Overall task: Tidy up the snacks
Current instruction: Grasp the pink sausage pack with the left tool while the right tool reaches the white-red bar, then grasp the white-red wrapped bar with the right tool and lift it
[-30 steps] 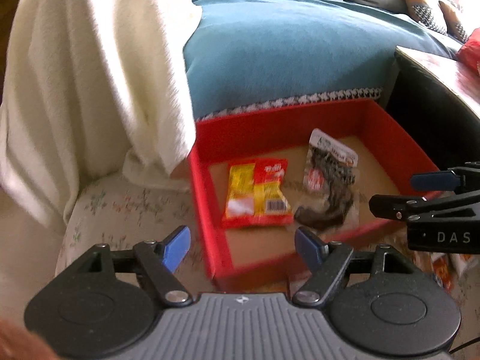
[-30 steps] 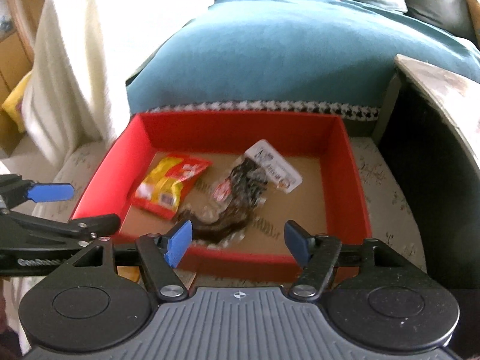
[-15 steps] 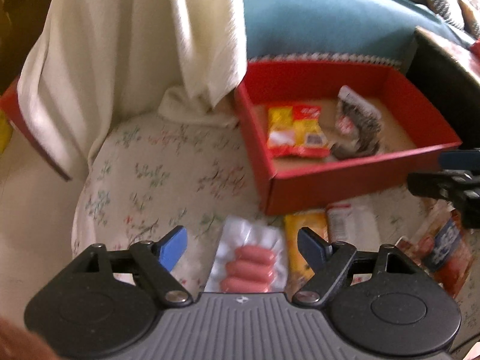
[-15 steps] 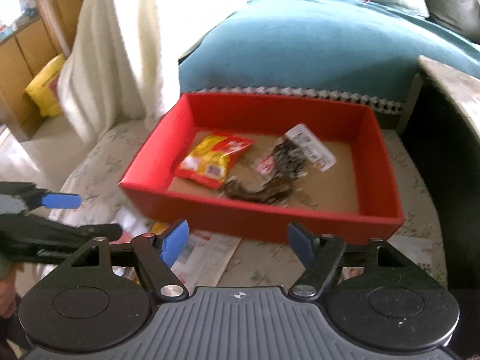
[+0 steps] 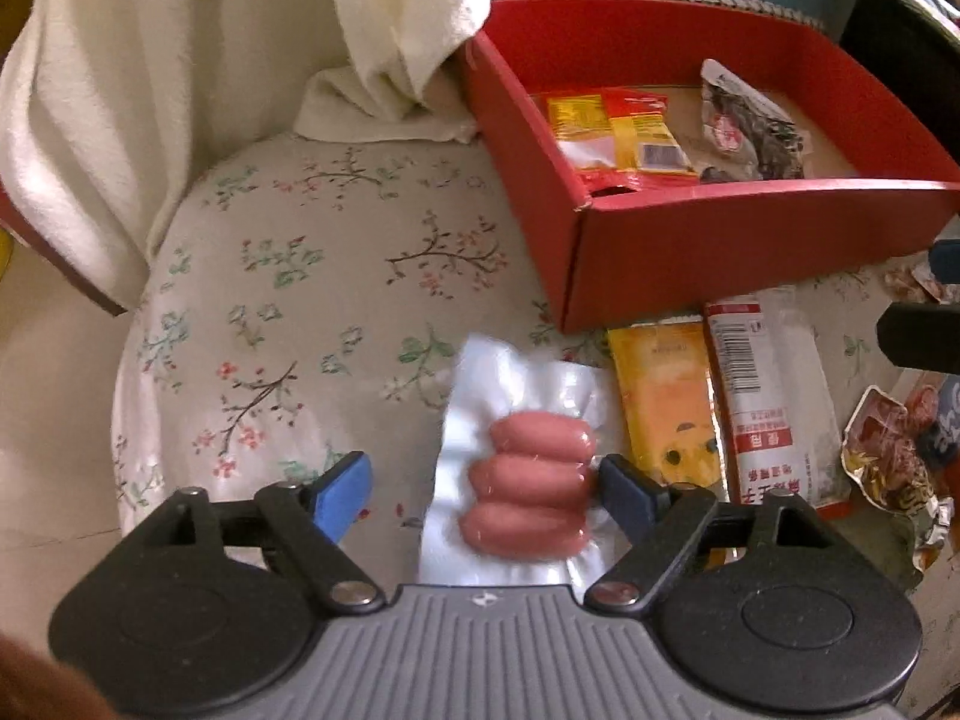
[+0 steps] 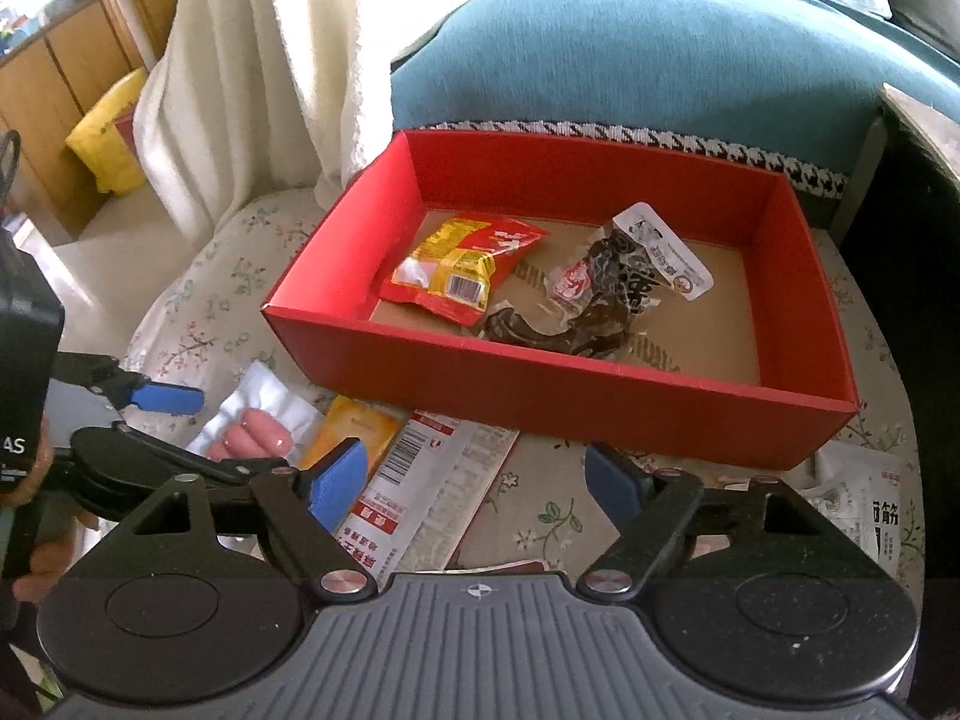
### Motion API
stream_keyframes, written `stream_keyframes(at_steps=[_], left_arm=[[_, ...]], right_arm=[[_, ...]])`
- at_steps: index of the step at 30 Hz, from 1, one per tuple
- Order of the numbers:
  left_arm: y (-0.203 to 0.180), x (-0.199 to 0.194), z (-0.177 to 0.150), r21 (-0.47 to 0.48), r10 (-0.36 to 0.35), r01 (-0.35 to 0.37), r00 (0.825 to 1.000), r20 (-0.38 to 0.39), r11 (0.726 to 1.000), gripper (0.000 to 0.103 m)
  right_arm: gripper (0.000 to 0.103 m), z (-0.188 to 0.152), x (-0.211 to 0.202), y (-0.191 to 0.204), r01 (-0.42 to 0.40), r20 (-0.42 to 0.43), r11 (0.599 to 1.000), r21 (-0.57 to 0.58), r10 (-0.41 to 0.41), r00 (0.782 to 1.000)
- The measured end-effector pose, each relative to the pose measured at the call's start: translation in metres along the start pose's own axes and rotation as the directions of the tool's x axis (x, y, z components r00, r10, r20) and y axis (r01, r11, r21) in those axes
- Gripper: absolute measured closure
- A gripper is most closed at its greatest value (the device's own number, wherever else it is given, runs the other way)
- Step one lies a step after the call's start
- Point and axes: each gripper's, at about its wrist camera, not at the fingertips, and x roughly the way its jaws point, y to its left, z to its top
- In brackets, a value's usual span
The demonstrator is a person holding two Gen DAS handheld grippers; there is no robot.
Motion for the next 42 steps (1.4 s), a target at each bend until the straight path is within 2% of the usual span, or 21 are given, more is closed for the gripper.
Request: stream_keyframes(at_steps=[2, 4, 8, 9, 12, 18, 25, 27, 28, 31, 34, 38, 42], left_arm=[[-0.001, 0.004, 0.001, -0.004, -0.03, 0.03, 0.999, -0.017, 1.0, 0.021], [-0.002, 0.006, 0.002, 0.001, -0.024, 0.024, 1.0, -0.009, 1.0, 0.017], [-0.002, 0.004, 0.0, 0.001, -0.026, 0.026, 1.0, -0.004, 1.0, 0.017], [0.0, 0.004, -0.001, -0.003, -0.027, 0.027, 1.0, -0.006, 1.0, 0.019], [0.003, -0.004, -0.008, 0.0, -0.017, 0.017, 1.0, -0.006, 1.0, 0.036], [0.017, -0.011, -0.017, -0.052, -0.026, 0.024, 0.999, -0.038, 0.998, 0.038], [0.03, -0.022, -0.035, -0.097, -0.089, 0.084, 0.995, -0.053, 0.992, 0.038], [0.031, -0.021, -0.037, -0.097, -0.092, 0.086, 0.994, -0.061, 0.992, 0.038], [0.031, -0.02, -0.037, -0.096, -0.091, 0.085, 0.994, -0.064, 0.992, 0.038], [0.032, -0.02, -0.036, -0.101, -0.1, 0.093, 0.993, -0.064, 0.991, 0.038], [0.031, -0.02, -0.038, -0.096, -0.1, 0.093, 0.993, -0.067, 0.991, 0.038], [0.034, -0.02, -0.039, -0.102, -0.114, 0.106, 0.991, -0.07, 0.989, 0.038], [0.033, -0.02, -0.037, -0.106, -0.113, 0.105, 0.991, -0.072, 0.989, 0.038]], right_arm=[[0.018, 0.0, 0.002, -0.001, 0.0, -0.006, 1.0, 0.005, 0.0, 1.0], [0.018, 0.0, 0.003, -0.002, 0.001, -0.011, 1.0, 0.011, -0.001, 1.0], [0.018, -0.001, 0.006, -0.001, 0.001, -0.021, 1.0, 0.006, -0.001, 1.0], [0.018, -0.002, 0.007, -0.001, 0.0, -0.027, 1.0, 0.004, 0.0, 1.0], [0.018, -0.003, 0.012, -0.004, -0.011, -0.05, 1.0, 0.019, 0.012, 0.999], [0.018, -0.004, 0.027, -0.005, 0.0, -0.086, 0.999, 0.037, 0.004, 0.996], [0.018, -0.001, 0.06, 0.003, 0.025, -0.14, 0.997, 0.072, -0.015, 0.99], [0.014, 0.0, 0.071, 0.007, 0.041, -0.151, 0.996, 0.079, -0.029, 0.988], [0.011, 0.0, 0.073, 0.01, 0.06, -0.141, 0.996, 0.06, -0.051, 0.989], [0.01, -0.003, 0.079, 0.022, 0.105, -0.117, 0.994, -0.04, -0.109, 0.987], [0.016, -0.012, 0.071, 0.024, 0.092, -0.139, 0.991, -0.096, -0.105, 0.985], [0.036, -0.026, 0.054, 0.022, 0.062, -0.16, 0.992, -0.109, -0.079, 0.984], [0.039, -0.032, 0.046, 0.024, 0.063, -0.161, 0.99, -0.124, -0.083, 0.983]])
